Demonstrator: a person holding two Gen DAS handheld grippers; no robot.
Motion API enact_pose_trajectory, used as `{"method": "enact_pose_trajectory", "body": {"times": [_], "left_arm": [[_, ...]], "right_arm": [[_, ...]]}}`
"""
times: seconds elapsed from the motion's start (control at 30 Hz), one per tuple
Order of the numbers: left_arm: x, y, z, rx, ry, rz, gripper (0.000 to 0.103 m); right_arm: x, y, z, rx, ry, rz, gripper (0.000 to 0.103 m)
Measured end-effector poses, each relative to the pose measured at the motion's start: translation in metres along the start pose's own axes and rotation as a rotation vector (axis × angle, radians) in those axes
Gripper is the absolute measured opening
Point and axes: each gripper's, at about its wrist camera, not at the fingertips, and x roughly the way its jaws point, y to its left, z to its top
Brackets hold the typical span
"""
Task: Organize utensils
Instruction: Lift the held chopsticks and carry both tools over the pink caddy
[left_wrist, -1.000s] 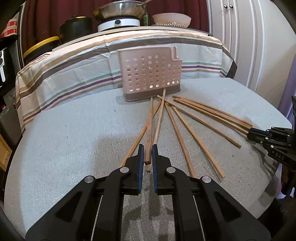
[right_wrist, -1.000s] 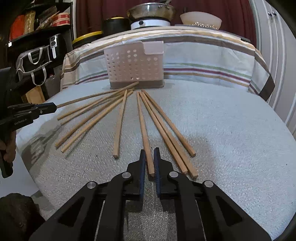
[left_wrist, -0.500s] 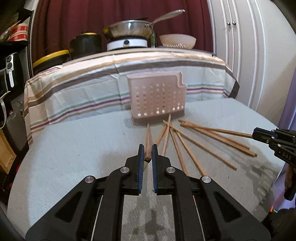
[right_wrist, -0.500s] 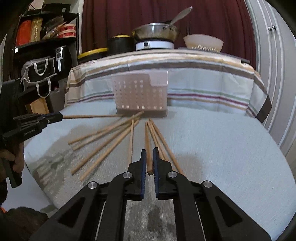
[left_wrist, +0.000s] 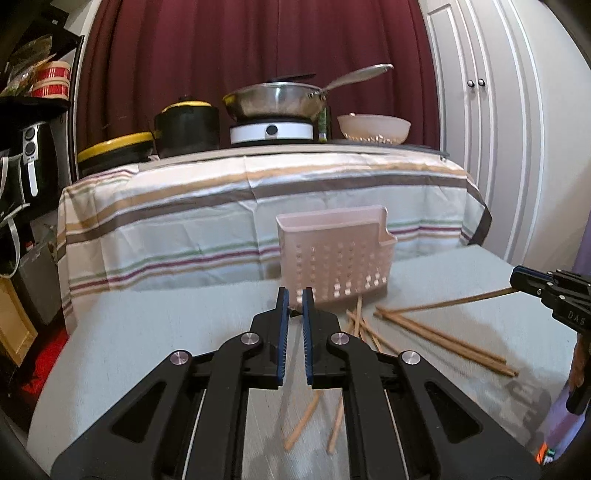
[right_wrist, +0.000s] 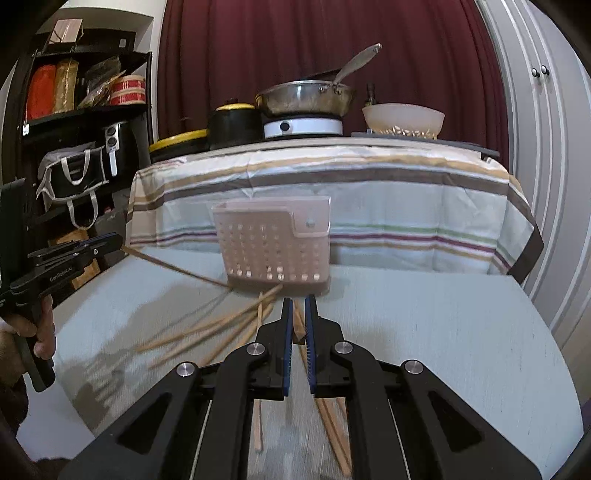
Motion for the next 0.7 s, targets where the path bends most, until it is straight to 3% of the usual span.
{"method": "enact_pose_trajectory", "body": {"times": [0.37, 0.7], "left_arm": [[0.022, 0.003, 0.034, 0.005, -0.061, 0.008, 0.009], [0.036, 0.010, 0.047, -0.001, -0.095, 0.020, 0.009]], "right_arm": [[0.023, -0.003, 0.052, -0.014, -0.087, 0.009, 0.007], [0.047, 0.004, 0.065, -0.026, -0.093, 0.023, 0.007]]}}
